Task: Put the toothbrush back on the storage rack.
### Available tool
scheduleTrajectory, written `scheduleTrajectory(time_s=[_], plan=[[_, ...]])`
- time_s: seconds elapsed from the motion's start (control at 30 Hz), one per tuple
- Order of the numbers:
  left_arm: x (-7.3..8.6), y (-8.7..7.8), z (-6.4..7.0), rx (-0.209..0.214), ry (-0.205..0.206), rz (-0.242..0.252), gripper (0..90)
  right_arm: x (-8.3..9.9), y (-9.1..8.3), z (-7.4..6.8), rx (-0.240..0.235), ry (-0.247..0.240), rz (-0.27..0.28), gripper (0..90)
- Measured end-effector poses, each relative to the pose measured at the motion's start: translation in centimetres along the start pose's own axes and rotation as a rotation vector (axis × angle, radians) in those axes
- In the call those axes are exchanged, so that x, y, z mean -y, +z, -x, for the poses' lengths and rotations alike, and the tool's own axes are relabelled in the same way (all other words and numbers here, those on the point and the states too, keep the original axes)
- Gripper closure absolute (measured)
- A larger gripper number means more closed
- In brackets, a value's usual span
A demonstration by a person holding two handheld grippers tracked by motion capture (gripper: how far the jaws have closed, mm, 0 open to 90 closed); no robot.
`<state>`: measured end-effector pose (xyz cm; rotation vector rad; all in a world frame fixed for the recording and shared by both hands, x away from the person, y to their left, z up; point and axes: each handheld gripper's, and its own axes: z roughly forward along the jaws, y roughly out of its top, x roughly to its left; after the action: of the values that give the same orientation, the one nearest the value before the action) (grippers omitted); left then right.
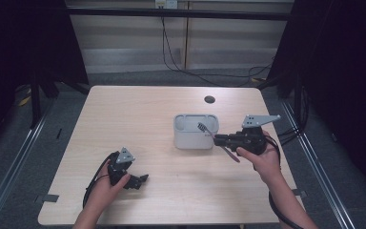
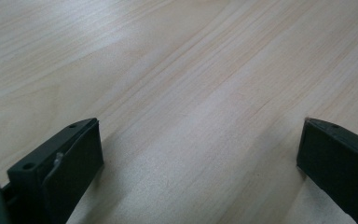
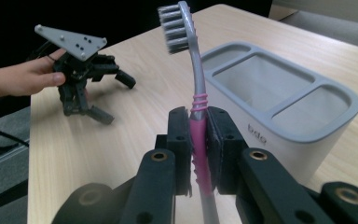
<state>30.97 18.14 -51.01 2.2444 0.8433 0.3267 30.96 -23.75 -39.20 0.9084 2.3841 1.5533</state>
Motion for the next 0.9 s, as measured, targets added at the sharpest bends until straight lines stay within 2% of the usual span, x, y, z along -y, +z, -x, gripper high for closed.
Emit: scheduleTrajectory(time_s=[0.37,0.9], plan=[[0.0,0.0,0.0,0.0,0.0,0.0,0.0,-1.5,-0.1,0.4,0.019,0.015,0.071,80.5],[0.0,0.0,0.0,0.0,0.0,0.0,0.0,-3.4,0.2,1.3,0.04,0.046,0.141,80.5]])
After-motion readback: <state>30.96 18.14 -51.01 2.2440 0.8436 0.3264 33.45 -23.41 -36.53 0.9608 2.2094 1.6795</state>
